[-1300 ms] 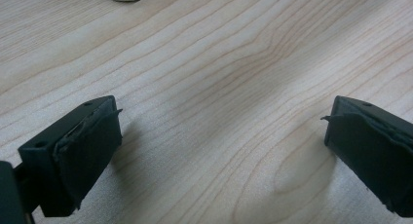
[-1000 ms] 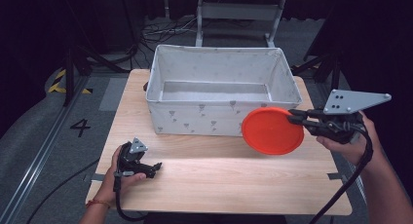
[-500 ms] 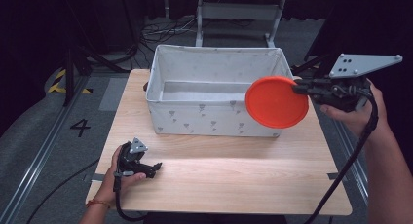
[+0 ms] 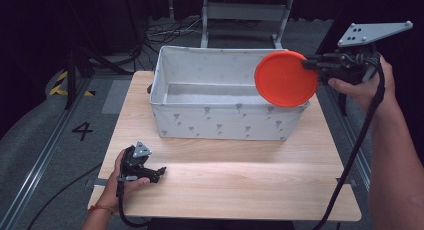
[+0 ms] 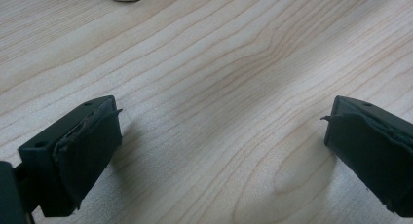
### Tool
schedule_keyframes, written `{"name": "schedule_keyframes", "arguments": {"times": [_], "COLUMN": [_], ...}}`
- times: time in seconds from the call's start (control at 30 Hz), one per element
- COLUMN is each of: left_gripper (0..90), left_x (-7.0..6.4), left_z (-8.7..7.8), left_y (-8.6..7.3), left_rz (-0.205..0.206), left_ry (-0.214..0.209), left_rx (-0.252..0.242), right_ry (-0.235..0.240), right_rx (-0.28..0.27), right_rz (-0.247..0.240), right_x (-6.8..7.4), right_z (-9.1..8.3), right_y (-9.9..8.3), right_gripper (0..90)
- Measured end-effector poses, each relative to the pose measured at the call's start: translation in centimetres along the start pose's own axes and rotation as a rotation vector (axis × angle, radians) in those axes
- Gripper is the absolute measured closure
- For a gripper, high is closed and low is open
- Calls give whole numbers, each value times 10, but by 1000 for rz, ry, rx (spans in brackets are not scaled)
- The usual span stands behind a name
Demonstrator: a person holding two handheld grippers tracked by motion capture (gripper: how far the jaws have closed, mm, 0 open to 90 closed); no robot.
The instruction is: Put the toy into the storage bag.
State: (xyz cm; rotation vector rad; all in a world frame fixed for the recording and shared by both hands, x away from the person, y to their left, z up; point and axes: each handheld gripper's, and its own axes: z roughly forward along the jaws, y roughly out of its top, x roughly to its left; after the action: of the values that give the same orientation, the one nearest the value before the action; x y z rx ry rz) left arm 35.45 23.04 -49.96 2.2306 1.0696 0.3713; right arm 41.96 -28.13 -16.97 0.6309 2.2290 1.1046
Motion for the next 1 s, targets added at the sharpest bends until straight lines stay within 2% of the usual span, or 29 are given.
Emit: {"name": "schedule_keyframes", "arguments": {"times": [0.27,0.57,0.7,1.0], "left_gripper": [5,4,4,4], "left_x": [0,0,0,0], "left_z": [0,0,0,0], "left_y": [0,0,0,0], "left_rz": [0,1,5,5], "left_ry": [0,0,-1,-1], "left_rx": [0,0,2,2], "right_ry": [-6,4,18,69], "right_rx": [20,64,70,110], "right_rz": [8,1,1,-40], "right_x": [-18,-37,-39,-35], "right_z": [24,56,64,83], "right_y": [4,-7,-13,-23], "right_gripper": [826,825,825,825]}}
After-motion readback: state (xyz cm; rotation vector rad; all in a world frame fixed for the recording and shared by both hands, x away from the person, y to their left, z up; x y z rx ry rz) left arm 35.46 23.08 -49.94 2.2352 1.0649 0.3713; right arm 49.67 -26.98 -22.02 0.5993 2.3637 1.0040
